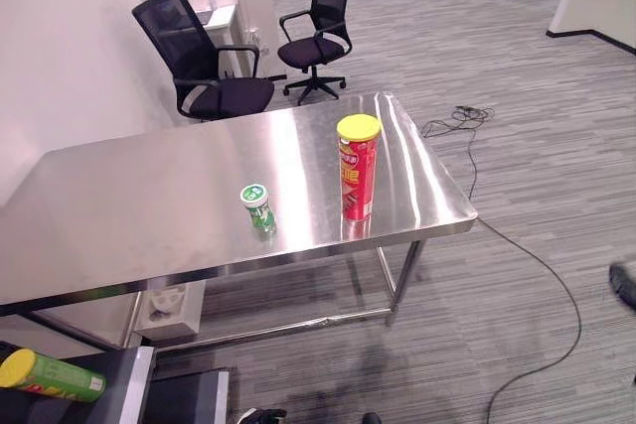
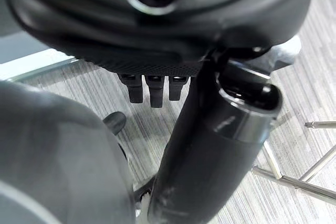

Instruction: Put the goods on the table back onto the shelves and tidy them up.

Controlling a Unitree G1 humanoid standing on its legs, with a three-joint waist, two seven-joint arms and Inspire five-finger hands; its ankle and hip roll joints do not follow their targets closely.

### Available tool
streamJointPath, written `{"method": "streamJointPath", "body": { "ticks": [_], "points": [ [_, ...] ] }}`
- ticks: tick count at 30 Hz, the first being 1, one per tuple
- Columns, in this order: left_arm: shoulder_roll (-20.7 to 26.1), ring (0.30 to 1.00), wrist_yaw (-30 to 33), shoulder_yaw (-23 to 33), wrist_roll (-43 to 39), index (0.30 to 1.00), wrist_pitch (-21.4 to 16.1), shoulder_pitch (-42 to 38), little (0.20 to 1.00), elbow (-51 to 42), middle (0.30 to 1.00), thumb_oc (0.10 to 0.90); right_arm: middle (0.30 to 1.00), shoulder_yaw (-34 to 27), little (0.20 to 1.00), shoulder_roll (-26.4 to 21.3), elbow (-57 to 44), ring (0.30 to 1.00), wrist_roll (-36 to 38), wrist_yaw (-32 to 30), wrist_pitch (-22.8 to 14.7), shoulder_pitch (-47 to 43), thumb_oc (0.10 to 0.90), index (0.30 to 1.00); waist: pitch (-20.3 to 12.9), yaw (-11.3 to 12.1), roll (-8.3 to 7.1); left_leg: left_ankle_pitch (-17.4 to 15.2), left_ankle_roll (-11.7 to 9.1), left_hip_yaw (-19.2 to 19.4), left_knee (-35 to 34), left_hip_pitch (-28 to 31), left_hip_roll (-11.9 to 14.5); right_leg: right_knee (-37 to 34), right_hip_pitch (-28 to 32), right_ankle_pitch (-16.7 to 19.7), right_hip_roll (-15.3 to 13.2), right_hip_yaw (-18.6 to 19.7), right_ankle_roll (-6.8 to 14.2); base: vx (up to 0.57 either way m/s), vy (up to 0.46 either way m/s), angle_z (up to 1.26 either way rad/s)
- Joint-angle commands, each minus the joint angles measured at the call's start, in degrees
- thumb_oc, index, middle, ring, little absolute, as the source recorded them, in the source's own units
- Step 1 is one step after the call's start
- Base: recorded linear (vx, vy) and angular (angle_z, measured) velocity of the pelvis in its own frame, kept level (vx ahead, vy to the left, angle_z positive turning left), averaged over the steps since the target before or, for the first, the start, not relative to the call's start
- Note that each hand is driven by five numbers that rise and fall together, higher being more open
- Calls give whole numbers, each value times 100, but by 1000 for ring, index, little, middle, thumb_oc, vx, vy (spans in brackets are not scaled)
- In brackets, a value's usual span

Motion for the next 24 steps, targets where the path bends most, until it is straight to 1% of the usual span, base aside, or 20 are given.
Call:
{"method": "streamJointPath", "body": {
  "ticks": [1,2,3,4,5,6,7,8,9,10,12,13,14,15,17,20,24],
  "points": [
    [234,900,73,-93,209,900,-142,-240,900,343,900,800,900,-131,900,-315,-382,900,-276,-112,-886,-524,800,900,-250,334,-569,-168,3,-408,58,-211,142,125,80,-419,-376,-50,485,10,0,10],
    [244,900,74,-111,233,900,-140,-256,900,332,900,800,900,-34,900,-480,-502,900,-336,-78,-873,-711,800,900,-253,382,-582,-165,3,-440,58,-211,135,119,114,-425,-384,-97,484,13,-2,21],
    [266,900,89,-155,247,900,-134,-252,900,326,900,800,900,75,900,-630,-665,900,-351,-11,-900,-908,800,900,-277,483,-607,-158,0,-467,58,-213,131,117,137,-432,-381,-146,483,5,-9,21],
    [273,900,93,-169,221,900,-153,-263,900,318,900,800,900,149,900,-736,-710,900,-112,92,-936,-1093,800,900,-283,555,-637,-148,-2,-513,58,-224,129,114,170,-447,-386,-215,480,2,-10,19],
    [271,900,93,-164,218,900,-154,-267,900,318,900,800,900,157,900,-756,-683,900,-92,100,-946,-1111,800,900,-278,543,-636,-147,-2,-520,58,-226,127,114,172,-450,-389,-222,480,-4,-17,18],
    [282,900,93,-248,189,900,-158,-250,900,294,900,800,900,305,900,-827,-582,900,327,162,-1047,-1378,800,900,-291,645,-659,-136,-7,-575,58,-249,122,110,200,-463,-393,-295,478,-3,-14,27],
    [293,900,87,-281,161,900,-152,-239,900,286,900,800,900,409,900,-884,-469,900,568,216,-1112,-1524,800,900,-297,691,-675,-132,-12,-606,58,-262,119,107,213,-470,-401,-337,475,-3,-14,42],
    [294,900,86,-274,157,900,-151,-240,900,283,900,800,900,423,900,-903,-436,900,591,227,-1128,-1546,800,900,-295,677,-675,-131,-12,-613,58,-264,117,107,214,-472,-403,-344,475,-5,-5,40],
    [308,900,91,-299,158,900,-150,-238,900,295,900,800,900,587,900,-953,-313,900,733,270,-1142,-1680,800,900,-297,719,-688,-122,-14,-633,58,-273,114,108,228,-475,-406,-380,474,-6,-5,36],
    [344,900,72,-321,112,900,-138,-235,900,299,900,800,900,922,900,-1083,-145,900,968,469,-1079,-1902,800,900,-305,818,-713,-110,-15,-683,58,-284,102,115,252,-482,-411,-443,466,-8,-6,20],
    [345,900,66,-378,77,900,-139,-226,900,301,900,800,900,1252,900,-1153,12,900,1224,617,-1082,-2153,800,900,-311,887,-730,-95,-17,-718,58,-294,95,115,277,-487,-416,-495,461,-8,-4,5],
    [342,900,65,-357,76,900,-140,-226,900,300,900,800,900,1290,900,-1171,49,900,1236,623,-1096,-2198,800,900,-307,862,-727,-94,-17,-723,58,-295,93,115,279,-488,-417,-500,461,-8,-5,28],
    [343,900,58,-402,66,900,-141,-228,900,302,900,800,900,1469,900,-1189,134,900,1389,714,-1082,-2348,800,900,-314,899,-739,-87,-19,-744,58,-300,90,115,294,-489,-421,-519,454,-2,-4,31],
    [333,900,34,-525,33,900,-133,-235,900,318,900,800,900,1905,900,-1164,424,900,1772,871,-1078,-2692,800,900,-322,986,-759,-69,-21,-796,58,-305,80,118,319,-492,-418,-588,445,-3,-1,25],
    [325,900,27,-556,15,900,-121,-229,900,336,900,800,900,2188,900,-1140,590,900,1911,923,-1057,-2919,800,900,-330,1025,-771,-62,-22,-819,58,-306,79,124,337,-502,-413,-614,437,0,0,0],
    [318,900,37,-568,-19,900,-126,-244,900,334,900,800,900,2373,900,-1079,601,900,2090,1011,-1071,-3080,800,900,-334,1045,-780,-56,-23,-840,58,-310,80,130,354,-517,-409,-642,431,7,3,13],
    [302,900,60,-517,-134,900,-134,-222,900,362,900,800,900,2554,900,-944,414,900,2442,1108,-1195,-3333,800,900,-352,1098,-802,-50,-24,-902,58,-313,84,141,366,-527,-405,-681,420,6,5,6]
  ]
}}
